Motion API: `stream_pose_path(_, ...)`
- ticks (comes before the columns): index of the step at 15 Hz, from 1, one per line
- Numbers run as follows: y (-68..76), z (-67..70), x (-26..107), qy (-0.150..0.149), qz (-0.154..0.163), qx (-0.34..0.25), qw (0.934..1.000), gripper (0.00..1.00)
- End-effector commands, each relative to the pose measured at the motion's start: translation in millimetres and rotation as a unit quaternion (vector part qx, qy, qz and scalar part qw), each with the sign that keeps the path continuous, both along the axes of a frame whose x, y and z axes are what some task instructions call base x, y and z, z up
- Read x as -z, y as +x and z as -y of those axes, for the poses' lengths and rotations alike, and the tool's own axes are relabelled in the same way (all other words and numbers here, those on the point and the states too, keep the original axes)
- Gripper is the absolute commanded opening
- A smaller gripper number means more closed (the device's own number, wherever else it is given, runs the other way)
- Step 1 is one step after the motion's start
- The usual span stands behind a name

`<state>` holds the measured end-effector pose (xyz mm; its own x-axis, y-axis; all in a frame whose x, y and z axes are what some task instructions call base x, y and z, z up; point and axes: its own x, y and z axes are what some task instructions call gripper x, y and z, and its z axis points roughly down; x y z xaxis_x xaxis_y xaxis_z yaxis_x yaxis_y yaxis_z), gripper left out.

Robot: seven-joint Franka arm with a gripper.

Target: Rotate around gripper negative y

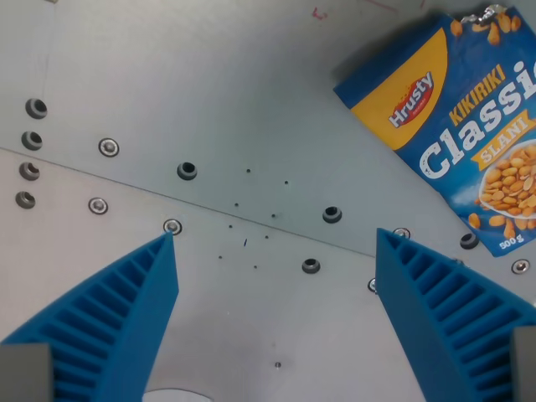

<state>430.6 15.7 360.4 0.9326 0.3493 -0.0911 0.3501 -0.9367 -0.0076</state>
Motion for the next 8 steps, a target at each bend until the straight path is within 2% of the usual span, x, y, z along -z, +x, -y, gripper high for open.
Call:
stream_pose_path(1, 7.7, -1.9, -8.0, -0.042, -0.098, 0.002, 0.9942, 1.0)
stream_pose_path(8, 7.7, -1.9, -8.0, -0.058, -0.142, 0.002, 0.9882, 1.0)
